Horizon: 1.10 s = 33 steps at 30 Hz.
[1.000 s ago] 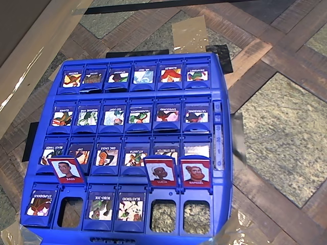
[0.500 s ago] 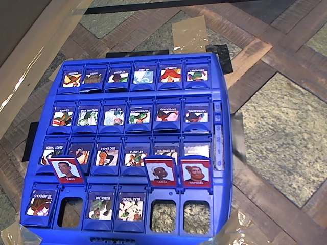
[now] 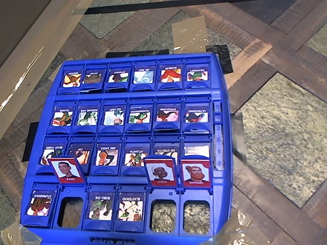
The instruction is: Flip A0.
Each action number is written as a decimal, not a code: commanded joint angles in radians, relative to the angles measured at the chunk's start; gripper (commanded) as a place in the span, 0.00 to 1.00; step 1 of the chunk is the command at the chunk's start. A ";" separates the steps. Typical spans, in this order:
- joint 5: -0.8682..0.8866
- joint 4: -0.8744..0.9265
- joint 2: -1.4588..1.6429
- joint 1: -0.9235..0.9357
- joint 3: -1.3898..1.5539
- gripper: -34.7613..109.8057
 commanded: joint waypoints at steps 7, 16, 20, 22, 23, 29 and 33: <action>0.048 -0.002 0.002 0.002 0.002 0.24; 0.067 -0.002 0.002 0.002 0.002 0.24; 0.074 -0.002 0.002 0.002 0.002 0.24; 0.074 -0.002 0.002 0.002 0.002 0.24; 0.074 -0.002 0.002 0.002 0.002 0.24; 0.074 -0.002 0.002 0.002 0.002 0.24; 0.074 -0.002 0.002 0.002 0.002 0.24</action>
